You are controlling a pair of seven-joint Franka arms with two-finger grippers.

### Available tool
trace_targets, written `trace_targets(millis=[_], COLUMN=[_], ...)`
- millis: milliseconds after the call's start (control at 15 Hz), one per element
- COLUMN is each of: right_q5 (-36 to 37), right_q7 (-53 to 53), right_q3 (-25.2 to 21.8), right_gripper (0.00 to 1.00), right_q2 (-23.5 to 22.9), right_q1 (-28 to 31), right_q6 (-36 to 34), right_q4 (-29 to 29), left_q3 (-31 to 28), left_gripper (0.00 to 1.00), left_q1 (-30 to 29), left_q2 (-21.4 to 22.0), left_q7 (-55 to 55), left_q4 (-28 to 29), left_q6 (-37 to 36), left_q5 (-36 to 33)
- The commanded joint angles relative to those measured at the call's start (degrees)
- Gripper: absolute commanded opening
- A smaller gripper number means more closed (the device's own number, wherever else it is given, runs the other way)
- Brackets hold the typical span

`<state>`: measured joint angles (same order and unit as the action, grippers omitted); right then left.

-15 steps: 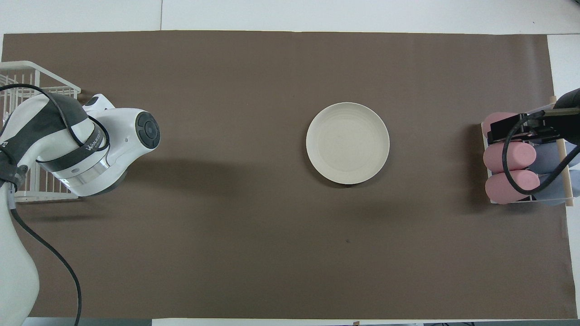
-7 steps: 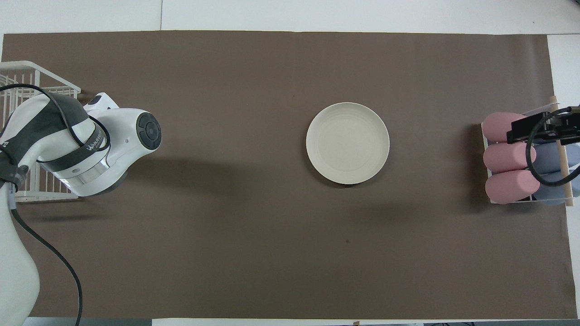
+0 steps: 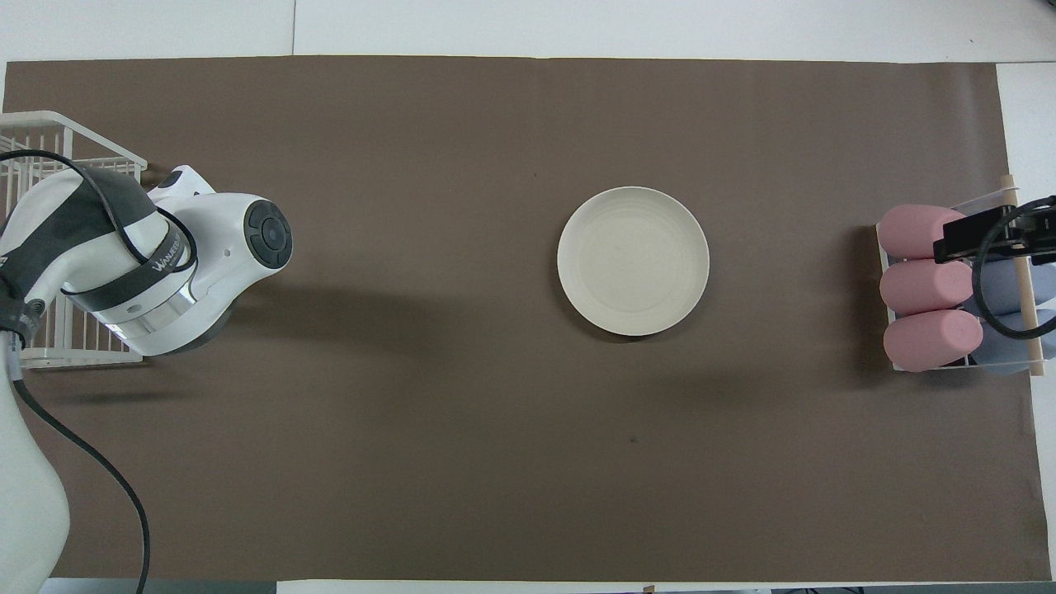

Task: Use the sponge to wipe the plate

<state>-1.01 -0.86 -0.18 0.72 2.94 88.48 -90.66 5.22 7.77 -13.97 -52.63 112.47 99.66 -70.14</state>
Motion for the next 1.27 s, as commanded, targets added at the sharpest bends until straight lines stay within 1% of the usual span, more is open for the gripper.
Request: trace_targets(millis=[0, 334, 468, 669, 869, 1070, 1137, 1203], right_q5=[0.0, 0.0, 0.0, 0.0, 0.0, 0.0, 0.0, 0.0], right_q7=[-1.7, -1.6, -1.2, -1.2, -1.2, -1.2, -1.2, -1.2], right_q3=[0.4, 0.5, 0.5, 0.6, 0.6, 0.5, 0.6, 0.6], right_gripper=[1.00, 1.00, 1.00, 1.00, 1.00, 1.00, 1.00, 1.00], right_q2=[-0.4, -0.4, -0.3, -0.3, -0.3, -0.3, -0.3, -0.3], right_q1=[0.4, 0.3, 0.3, 0.2, 0.1, 0.1, 0.1, -0.1], right_q6=[-0.9, -1.1, -1.1, -1.2, -1.4, -1.4, -1.4, -1.4], right_q4=[1.2, 1.2, 1.2, 1.2, 1.1, 1.0, 1.0, 1.0], left_q3=[0.1, 0.1, 0.1, 0.1, -0.1, -0.3, -0.4, -0.4], left_gripper=[1.00, 1.00, 1.00, 1.00, 1.00, 1.00, 1.00, 1.00], left_q1=[-0.3, -0.1, -0.2, -0.1, -0.5, -3.3, -3.6, -3.5], left_q2=[1.1, 1.7, 2.6, 3.1, 4.3, 8.1, 9.0, 9.8], left_q7=[0.8, 5.7, 9.4, 14.2, 21.1, 25.7, 26.7, 28.0], left_q4=[-1.8, -9.1, -12.1, -17.0, -21.5, -21.5, -21.5, -21.2], left_q6=[1.3, 0.5, -0.1, -3.3, -6.7, -8.0, -9.6, -11.0], left_q5=[4.0, 15.4, 21.6, 29.7, 43.5, 57.3, 61.0, 62.7])
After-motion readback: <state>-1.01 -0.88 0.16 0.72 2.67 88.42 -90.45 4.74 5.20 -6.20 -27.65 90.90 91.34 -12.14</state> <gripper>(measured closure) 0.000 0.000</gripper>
